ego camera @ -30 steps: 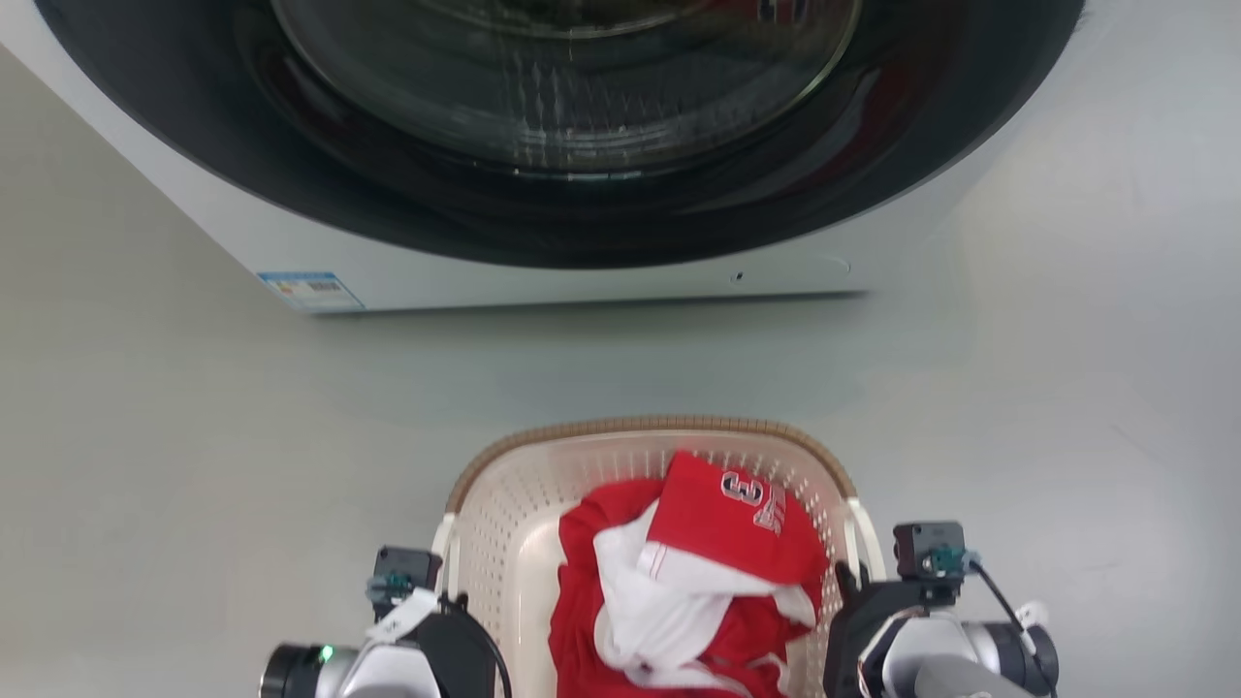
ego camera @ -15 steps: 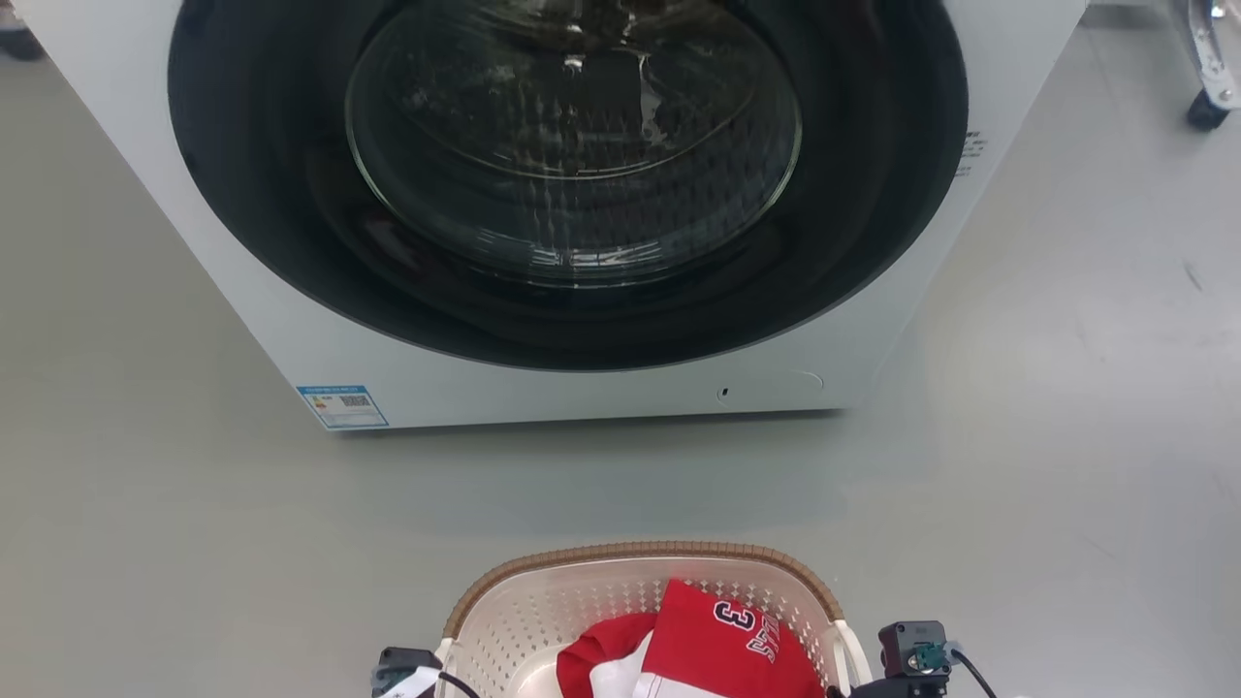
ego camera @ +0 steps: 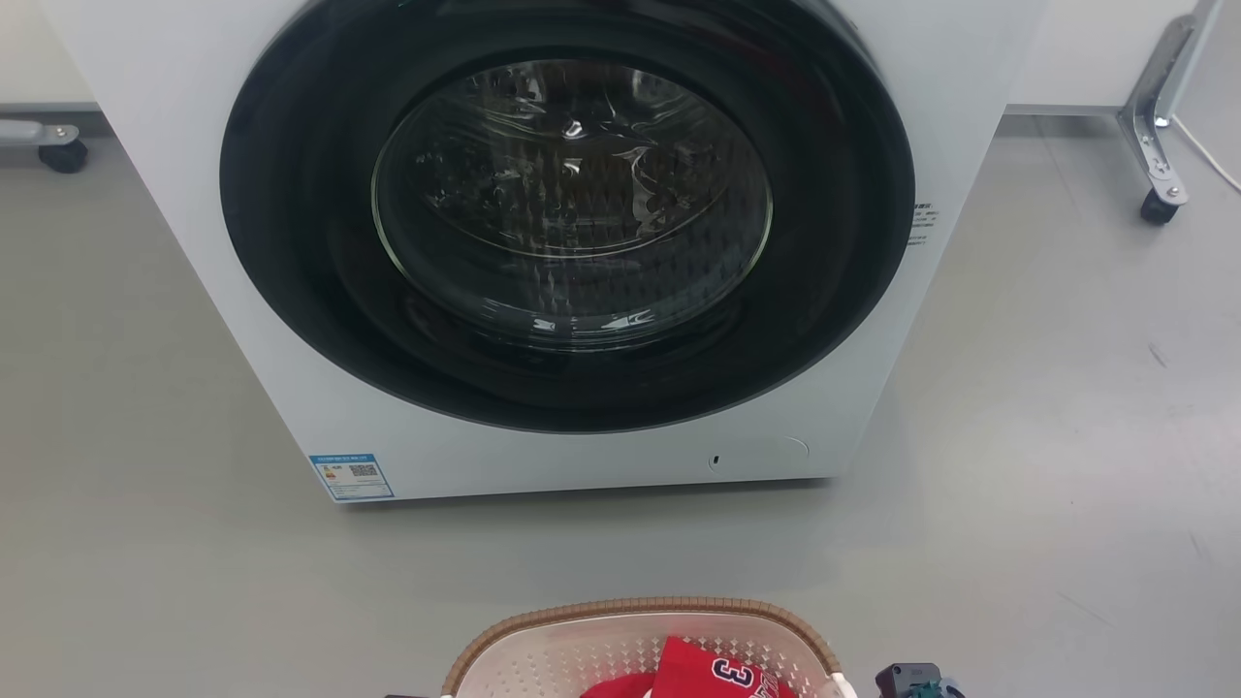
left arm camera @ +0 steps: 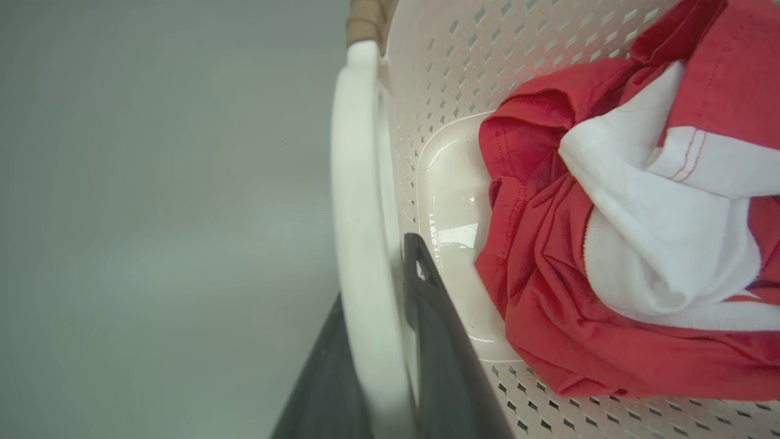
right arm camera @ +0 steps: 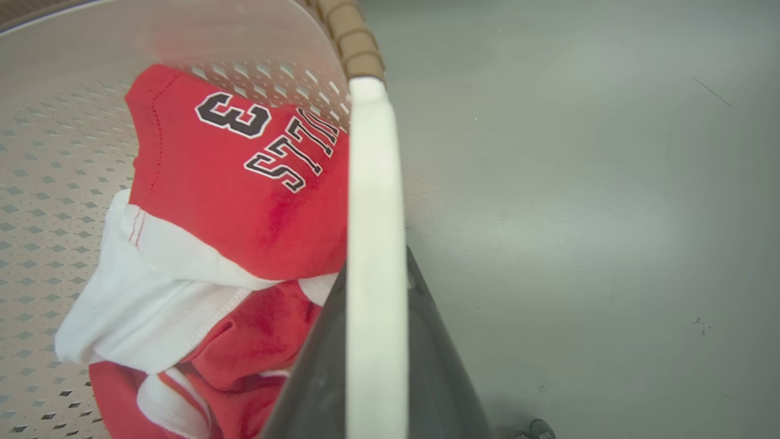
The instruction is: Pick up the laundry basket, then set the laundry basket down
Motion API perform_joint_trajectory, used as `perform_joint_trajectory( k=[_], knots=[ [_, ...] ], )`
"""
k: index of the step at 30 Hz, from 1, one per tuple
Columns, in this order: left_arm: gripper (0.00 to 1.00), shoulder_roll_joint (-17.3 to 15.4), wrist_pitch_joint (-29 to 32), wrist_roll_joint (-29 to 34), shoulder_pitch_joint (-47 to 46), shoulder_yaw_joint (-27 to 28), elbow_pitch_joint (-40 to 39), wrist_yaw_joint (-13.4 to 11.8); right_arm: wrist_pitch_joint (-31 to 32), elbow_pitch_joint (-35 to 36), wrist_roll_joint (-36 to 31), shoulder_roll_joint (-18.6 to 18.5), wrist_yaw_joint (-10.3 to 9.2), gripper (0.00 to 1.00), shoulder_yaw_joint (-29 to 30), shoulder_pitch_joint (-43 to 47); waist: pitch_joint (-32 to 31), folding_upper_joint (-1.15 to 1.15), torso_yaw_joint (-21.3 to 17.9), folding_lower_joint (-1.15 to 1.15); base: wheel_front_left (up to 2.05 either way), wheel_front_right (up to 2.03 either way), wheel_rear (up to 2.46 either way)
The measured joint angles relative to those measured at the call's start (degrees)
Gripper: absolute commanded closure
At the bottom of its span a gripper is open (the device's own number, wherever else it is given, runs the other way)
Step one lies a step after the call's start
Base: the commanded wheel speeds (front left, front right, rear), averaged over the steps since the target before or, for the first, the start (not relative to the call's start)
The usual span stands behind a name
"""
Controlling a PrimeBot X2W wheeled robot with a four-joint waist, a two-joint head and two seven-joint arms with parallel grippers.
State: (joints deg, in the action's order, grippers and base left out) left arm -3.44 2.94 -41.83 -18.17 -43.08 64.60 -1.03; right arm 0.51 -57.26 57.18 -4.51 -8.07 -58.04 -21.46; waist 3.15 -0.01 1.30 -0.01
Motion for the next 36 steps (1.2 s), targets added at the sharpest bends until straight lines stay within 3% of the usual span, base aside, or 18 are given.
perform_joint_trajectory(
  k=[36],
  knots=[
    [1.0, -0.2, 0.22, -1.63, -0.13, -2.37, 0.14, -0.56, -0.66, -0.67, 5.11, -0.16, -0.01, 1.0, -4.32, -0.31, -1.65, 0.01, -0.21, 0.01, 0.0, 0.0, 0.0]
  ],
)
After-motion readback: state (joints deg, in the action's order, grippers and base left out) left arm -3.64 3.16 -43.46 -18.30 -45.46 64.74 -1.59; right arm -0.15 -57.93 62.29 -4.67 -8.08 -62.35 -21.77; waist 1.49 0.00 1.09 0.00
